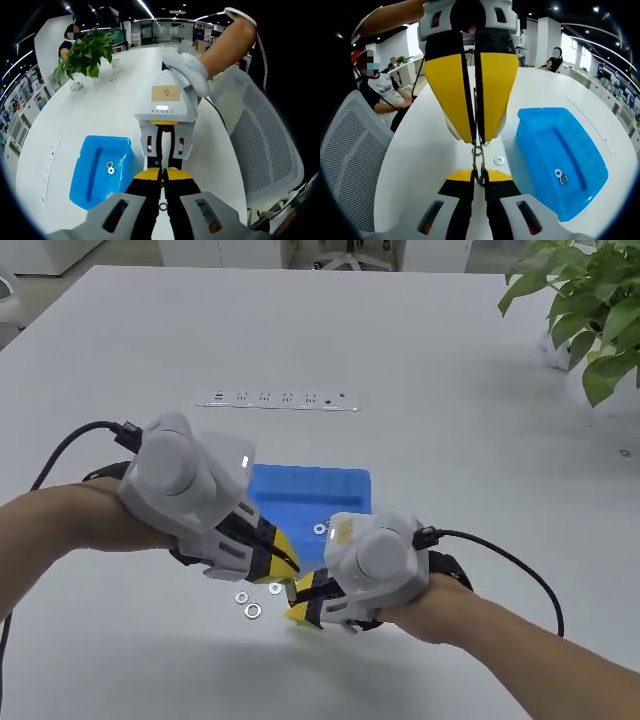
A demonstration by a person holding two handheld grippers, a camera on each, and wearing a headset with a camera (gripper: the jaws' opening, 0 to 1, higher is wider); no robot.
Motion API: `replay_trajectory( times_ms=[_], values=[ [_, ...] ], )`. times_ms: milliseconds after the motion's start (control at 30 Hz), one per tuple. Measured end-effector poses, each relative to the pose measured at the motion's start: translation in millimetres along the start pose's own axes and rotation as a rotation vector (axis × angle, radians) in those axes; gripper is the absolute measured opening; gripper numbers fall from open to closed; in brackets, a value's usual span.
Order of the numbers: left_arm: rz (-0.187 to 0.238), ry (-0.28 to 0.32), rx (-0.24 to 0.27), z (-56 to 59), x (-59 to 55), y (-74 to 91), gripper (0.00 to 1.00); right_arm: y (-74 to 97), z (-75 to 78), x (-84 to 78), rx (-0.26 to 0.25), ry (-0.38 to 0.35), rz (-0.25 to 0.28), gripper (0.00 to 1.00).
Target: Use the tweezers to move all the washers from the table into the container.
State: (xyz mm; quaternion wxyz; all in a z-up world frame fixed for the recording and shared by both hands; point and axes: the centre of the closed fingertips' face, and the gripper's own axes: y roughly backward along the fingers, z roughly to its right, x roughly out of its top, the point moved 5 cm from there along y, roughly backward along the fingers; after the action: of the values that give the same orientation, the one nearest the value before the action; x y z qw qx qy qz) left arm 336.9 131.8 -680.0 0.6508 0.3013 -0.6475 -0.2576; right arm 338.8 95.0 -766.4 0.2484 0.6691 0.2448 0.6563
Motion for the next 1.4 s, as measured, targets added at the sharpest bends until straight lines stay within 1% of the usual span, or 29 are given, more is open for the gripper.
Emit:
replay_trajectory(
  times_ms=[233,633,900,1133,1400],
  values=[
    [-0.006,-0.004,-0.002,1.5,0.2,1.4,0.05,0.6,-1.9,0.6,0.001,0.005,0.001,0.09],
    [-0.005,-0.023,0.002,2.6,8.3,8.8,0.05,8.2,-2.4,7.9,-0.010,0.024,0.000,0.09],
    [0.005,-0.036,0.010,5.1,17.1,18.0,0.05,17.4,-3.9,16.7,-0.014,0.032,-0.004,0.09],
    [0.021,-0.037,0.022,5.2,25.9,28.8,0.05,25.7,-3.3,29.1,-0.025,0.046,-0.002,0.09],
    [0.030,-0.051,0.039,0.3,35.4,39.1,0.05,35.6,2.9,40.6,-0.041,0.068,-0.006,0.09]
  ],
)
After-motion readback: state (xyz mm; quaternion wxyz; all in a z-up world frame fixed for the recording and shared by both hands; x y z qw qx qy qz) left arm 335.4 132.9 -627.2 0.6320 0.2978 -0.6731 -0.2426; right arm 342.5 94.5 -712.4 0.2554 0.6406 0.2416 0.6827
